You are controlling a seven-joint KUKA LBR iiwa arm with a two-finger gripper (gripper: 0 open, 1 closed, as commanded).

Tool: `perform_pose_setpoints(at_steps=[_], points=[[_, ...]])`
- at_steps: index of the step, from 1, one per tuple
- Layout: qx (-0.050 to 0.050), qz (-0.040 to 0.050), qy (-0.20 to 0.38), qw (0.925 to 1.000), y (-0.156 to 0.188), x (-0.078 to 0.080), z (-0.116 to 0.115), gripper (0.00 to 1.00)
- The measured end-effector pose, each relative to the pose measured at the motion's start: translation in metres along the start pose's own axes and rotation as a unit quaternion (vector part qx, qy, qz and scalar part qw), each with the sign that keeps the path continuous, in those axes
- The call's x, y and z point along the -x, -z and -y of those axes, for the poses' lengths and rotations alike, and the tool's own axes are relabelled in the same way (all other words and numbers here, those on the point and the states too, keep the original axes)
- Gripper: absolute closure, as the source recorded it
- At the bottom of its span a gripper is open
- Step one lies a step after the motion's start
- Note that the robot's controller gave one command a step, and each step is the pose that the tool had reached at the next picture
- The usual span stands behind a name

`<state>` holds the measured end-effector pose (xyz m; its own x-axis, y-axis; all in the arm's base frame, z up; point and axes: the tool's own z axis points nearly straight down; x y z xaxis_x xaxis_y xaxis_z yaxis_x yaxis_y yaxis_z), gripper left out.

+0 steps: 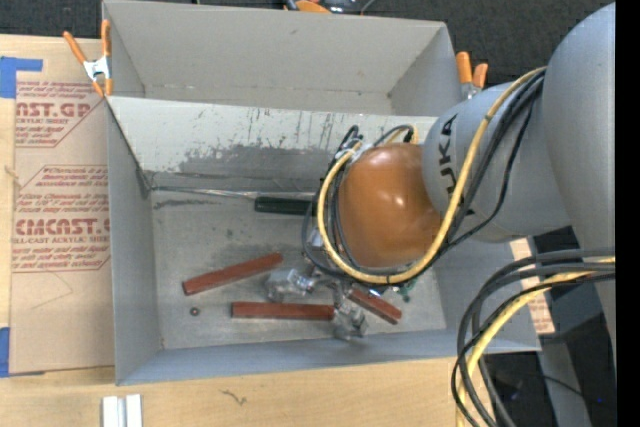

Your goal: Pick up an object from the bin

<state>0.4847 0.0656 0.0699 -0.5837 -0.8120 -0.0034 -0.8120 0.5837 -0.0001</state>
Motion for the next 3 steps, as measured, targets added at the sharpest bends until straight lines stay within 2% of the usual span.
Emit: perform_pose_setpoints(at_steps=[1,2,3], points=[[-0.002,0.0015,-0.002,1.0,0.001,0.0,0.001,1.0],[-0.002,0.0003,0.079,0.9968,0.039,0.008,0.052,1.0],[-0.003,0.001,0.06,0.9982,0.114,-0.008,0.053,1.0]])
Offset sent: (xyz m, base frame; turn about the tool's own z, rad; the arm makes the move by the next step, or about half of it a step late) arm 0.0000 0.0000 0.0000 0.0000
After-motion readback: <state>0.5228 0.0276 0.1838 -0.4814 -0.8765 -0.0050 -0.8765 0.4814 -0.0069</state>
